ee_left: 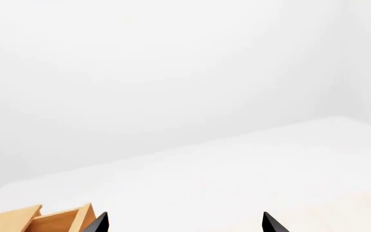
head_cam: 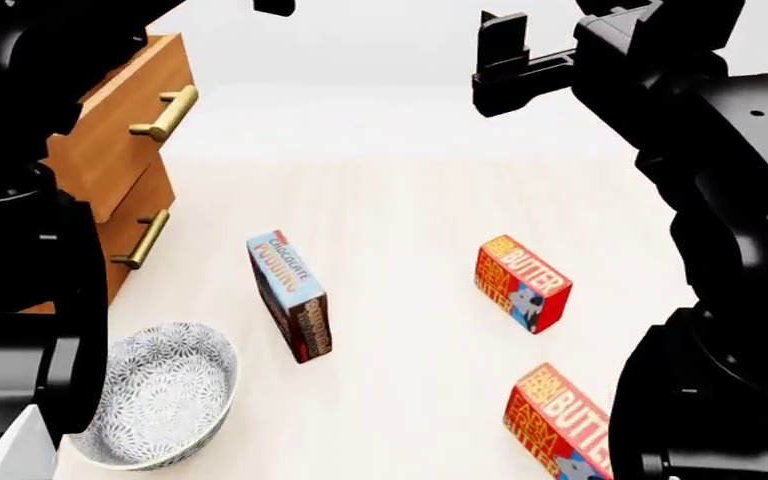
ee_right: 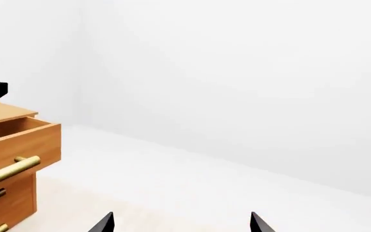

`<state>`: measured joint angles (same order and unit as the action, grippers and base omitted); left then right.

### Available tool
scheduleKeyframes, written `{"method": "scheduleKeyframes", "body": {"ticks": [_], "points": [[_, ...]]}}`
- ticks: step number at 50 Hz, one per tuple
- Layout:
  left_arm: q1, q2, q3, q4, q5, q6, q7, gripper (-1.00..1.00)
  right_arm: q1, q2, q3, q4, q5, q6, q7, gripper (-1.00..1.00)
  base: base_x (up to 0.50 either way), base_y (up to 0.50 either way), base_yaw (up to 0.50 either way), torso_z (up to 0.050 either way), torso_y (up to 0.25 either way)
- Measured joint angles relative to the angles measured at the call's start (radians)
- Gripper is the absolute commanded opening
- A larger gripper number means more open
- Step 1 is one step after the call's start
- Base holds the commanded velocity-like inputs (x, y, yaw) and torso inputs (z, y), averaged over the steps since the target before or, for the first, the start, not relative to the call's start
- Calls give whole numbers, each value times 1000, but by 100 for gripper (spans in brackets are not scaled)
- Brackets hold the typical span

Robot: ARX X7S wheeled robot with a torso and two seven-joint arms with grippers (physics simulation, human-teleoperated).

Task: Put the butter at the front in the top drawer of the cabinet and close it.

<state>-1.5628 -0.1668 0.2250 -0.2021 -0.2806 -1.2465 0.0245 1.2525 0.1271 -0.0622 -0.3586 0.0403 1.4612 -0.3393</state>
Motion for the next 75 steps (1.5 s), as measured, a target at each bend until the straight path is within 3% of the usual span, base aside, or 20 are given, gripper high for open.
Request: {"method": "scheduleKeyframes", "body": {"ticks": [30, 42, 46, 54, 60, 66, 75], "points": [[1, -9, 33, 24, -17, -9, 2, 100, -15, 20, 13, -76, 23, 58, 3, 100, 46, 0, 0, 0, 0], [-23, -52, 113, 109, -55, -132, 20, 100, -17, 29, 30, -109, 38, 81, -1, 100, 0, 0, 0, 0, 0], [-85, -117, 206, 109, -242, -195, -84, 100, -17, 34, 37, -119, 45, 87, -1, 100, 0, 0, 0, 0, 0], [-285, -249, 468, -23, -874, -263, -411, 100, -18, 47, 47, -127, 60, 92, 1, 100, 0, 0, 0, 0, 0], [-420, -320, 634, -159, -1221, -284, -590, 100, -16, 58, 52, -126, 69, 91, 4, 100, 0, 0, 0, 0, 0], [-519, -370, 748, -270, -1379, -288, -645, 100, -20, 64, 56, -122, 77, 82, 5, 100, 0, 0, 0, 0, 0], [-593, -422, 840, -385, -1420, -235, -623, 100, -33, 65, 57, -106, 85, 58, 7, 100, 0, 0, 0, 0, 0]]}}
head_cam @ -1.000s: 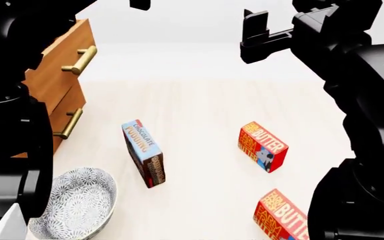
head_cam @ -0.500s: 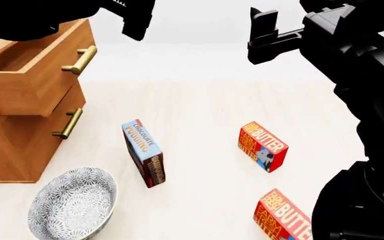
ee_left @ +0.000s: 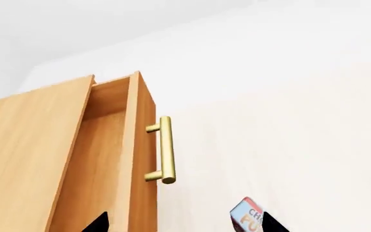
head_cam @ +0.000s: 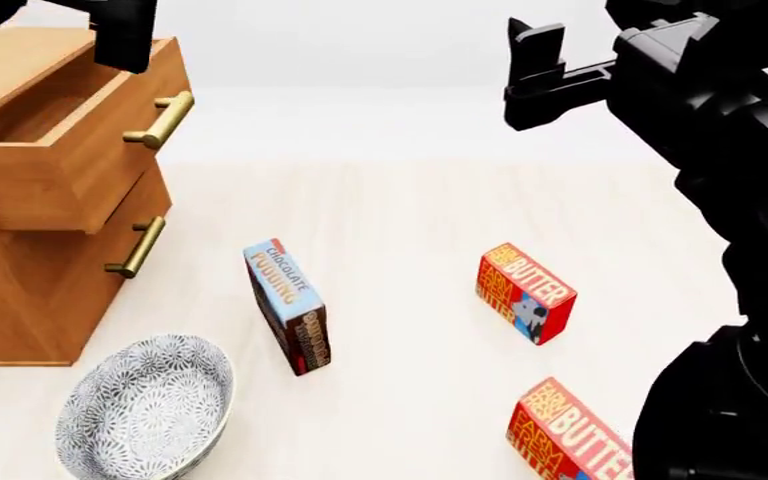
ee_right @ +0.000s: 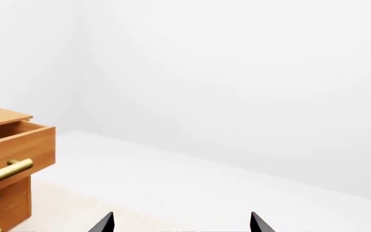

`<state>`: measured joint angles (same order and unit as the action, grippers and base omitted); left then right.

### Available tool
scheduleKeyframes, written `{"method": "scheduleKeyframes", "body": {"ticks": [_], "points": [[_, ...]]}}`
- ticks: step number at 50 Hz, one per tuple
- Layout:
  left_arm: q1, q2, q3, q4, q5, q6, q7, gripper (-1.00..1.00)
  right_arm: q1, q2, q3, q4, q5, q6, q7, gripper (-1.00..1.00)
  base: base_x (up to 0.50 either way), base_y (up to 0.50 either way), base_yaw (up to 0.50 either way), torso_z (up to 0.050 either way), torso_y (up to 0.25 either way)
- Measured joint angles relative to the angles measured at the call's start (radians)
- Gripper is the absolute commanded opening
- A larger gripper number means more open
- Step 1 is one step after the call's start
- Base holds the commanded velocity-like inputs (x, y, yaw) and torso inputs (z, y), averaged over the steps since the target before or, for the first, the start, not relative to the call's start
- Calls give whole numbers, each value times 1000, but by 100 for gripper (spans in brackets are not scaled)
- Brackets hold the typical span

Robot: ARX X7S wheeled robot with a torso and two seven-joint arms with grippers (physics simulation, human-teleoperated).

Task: Put the butter at the front in the top drawer of the cabinet and close it.

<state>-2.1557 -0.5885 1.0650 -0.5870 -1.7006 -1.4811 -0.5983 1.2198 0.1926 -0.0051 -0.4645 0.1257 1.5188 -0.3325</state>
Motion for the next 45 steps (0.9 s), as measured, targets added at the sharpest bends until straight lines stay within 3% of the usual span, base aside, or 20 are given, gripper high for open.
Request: {"method": "scheduleKeyframes", "body": {"ticks": [18, 36, 45], "points": [[30, -6, 65, -154, 95, 213, 134, 100, -46, -14, 11, 25, 17, -45, 2, 100, 0, 0, 0, 0, 0], [31, 191, 220, -521, 318, 363, 395, 100, -62, -15, 18, 25, 29, -52, 9, 100, 0, 0, 0, 0, 0], [48, 263, 262, -639, 408, 394, 463, 100, -69, -16, 23, 17, 35, -50, 13, 100, 0, 0, 0, 0, 0]]}}
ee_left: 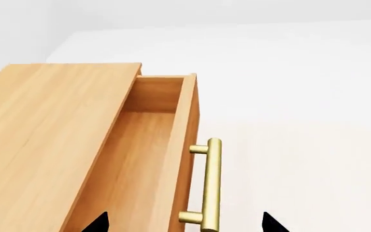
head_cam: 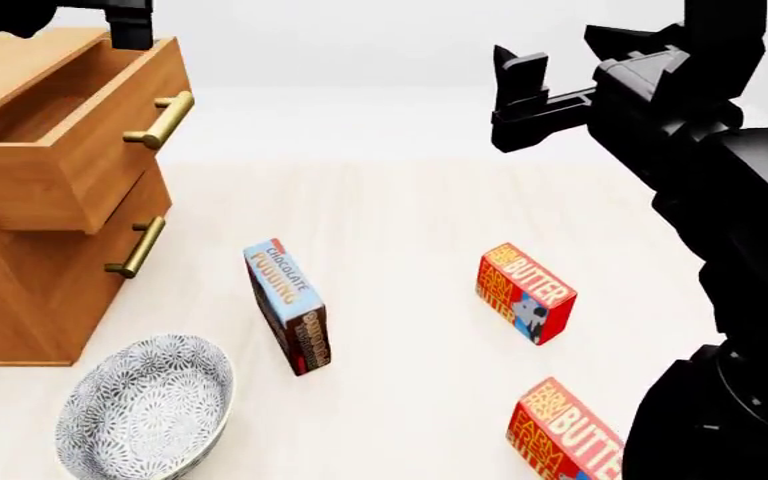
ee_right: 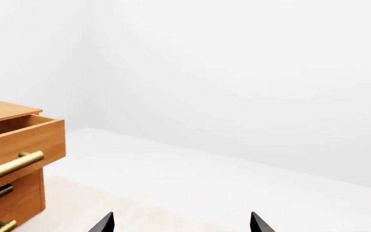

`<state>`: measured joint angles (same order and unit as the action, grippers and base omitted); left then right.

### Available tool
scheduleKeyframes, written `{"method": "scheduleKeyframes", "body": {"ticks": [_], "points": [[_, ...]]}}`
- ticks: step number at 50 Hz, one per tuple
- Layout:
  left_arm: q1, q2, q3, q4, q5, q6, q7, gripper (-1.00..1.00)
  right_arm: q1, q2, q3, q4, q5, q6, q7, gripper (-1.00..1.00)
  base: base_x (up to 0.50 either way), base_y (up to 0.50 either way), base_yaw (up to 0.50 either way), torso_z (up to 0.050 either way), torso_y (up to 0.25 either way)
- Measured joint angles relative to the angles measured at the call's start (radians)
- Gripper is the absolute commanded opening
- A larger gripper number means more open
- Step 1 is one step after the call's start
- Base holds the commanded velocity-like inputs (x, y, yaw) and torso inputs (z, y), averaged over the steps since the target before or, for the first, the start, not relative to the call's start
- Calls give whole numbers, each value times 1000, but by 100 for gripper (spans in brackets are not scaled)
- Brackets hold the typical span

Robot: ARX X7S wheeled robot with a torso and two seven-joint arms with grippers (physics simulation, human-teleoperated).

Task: Put the butter at the front in the top drawer of the cabinet and close it.

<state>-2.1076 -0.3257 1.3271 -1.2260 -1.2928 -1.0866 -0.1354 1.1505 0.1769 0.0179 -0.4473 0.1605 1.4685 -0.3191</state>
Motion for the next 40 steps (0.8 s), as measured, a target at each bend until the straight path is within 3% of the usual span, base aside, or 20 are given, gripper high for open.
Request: {"method": "scheduleKeyframes", "body": {"ticks": [18, 40], "points": [[87, 49, -92, -68, 218, -25, 79, 100, -7, 1, 10, -26, 12, 19, 11, 100, 0, 0, 0, 0, 0], [191, 76, -402, -80, 621, -78, 190, 100, -24, 5, 16, -27, 22, 13, 25, 100, 0, 0, 0, 0, 0]]}}
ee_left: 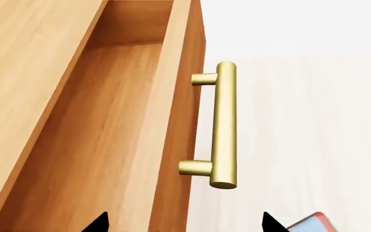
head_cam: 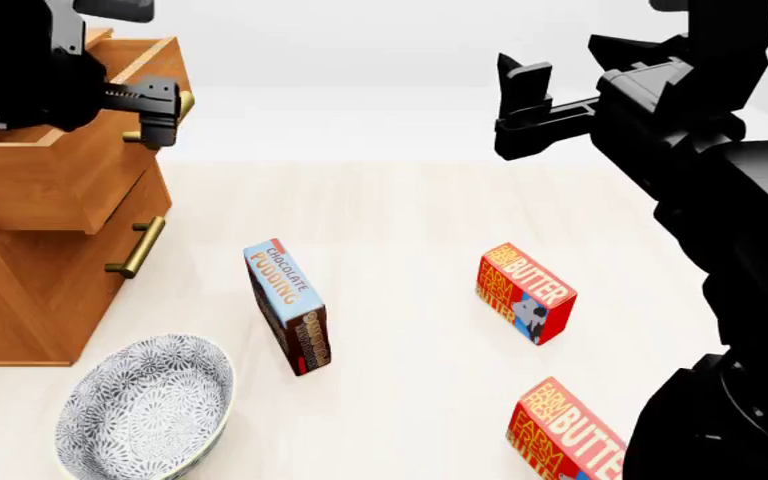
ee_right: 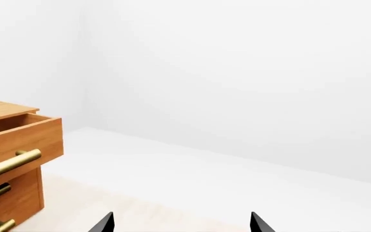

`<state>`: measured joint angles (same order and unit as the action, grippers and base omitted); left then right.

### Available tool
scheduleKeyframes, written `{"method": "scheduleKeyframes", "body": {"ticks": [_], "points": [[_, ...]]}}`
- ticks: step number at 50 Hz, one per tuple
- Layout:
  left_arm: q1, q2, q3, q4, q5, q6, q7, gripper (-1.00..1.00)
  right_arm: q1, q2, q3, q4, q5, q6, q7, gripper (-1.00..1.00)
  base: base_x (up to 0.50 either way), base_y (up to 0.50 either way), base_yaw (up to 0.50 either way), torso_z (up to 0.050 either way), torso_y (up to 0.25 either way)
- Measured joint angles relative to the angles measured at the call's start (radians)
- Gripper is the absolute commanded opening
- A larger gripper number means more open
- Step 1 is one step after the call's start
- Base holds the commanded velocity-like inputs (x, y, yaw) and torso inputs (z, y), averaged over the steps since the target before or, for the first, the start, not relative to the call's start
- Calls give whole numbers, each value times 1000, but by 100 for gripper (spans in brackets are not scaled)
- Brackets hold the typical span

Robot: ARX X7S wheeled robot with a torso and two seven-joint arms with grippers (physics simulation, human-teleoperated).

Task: Put the butter at the front in the top drawer of the cabinet and close it.

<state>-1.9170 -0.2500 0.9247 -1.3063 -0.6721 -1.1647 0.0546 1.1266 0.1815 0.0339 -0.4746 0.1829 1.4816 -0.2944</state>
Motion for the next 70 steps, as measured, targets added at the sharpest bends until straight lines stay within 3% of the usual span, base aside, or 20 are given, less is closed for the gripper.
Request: {"method": "scheduleKeyframes", "body": {"ticks": [8, 17, 39, 58, 70], "points": [[26, 14, -90, 0, 149, -18, 70, 100, -1, 0, -1, 2, 4, -2, 5, 100, 0, 0, 0, 0, 0], [59, 17, -63, 84, 278, -74, 197, 100, -2, 0, -1, 2, 10, -4, 9, 100, 0, 0, 0, 0, 0], [168, -34, -79, 561, 247, -293, 288, 100, 1, 3, 4, 2, 27, -4, 15, 100, 0, 0, 0, 0, 0], [181, 55, -43, 481, 279, -171, 361, 100, -4, 9, 12, 4, 43, -11, 19, 100, 1, -1, -3, 0, 0], [177, 67, -58, 456, 275, -161, 334, 100, -7, 14, 15, 10, 52, -19, 21, 100, 2, -4, -11, 0, 0]]}}
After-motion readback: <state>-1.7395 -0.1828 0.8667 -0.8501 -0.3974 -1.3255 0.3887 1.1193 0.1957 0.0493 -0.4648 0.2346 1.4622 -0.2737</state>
